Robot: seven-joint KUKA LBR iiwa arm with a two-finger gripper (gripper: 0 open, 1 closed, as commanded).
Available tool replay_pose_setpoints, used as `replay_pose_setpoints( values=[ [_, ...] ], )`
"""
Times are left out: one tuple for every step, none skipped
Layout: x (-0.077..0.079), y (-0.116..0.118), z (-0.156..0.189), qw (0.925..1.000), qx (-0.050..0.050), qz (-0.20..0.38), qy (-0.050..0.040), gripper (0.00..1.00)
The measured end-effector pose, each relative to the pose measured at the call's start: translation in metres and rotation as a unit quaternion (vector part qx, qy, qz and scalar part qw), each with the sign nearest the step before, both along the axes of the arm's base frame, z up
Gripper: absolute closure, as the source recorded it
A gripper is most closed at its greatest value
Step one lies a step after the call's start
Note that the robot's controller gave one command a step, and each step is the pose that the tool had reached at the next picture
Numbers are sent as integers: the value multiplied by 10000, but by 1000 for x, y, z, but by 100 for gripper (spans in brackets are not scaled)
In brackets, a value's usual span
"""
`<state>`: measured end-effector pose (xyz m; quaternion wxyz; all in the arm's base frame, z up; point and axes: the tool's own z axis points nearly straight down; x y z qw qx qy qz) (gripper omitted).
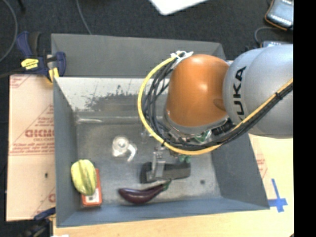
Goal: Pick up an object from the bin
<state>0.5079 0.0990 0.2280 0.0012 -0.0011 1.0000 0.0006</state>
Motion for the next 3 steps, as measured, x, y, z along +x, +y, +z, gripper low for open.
replay_pose_setpoints(
  values=[
    [13, -16, -41, 10000, 11, -81, -31, 0],
    [6, -39, -70, 9995, -8, 328, 39, 0],
    [11, -48, -83, 9937, -7, 1116, -18, 0]
  ],
)
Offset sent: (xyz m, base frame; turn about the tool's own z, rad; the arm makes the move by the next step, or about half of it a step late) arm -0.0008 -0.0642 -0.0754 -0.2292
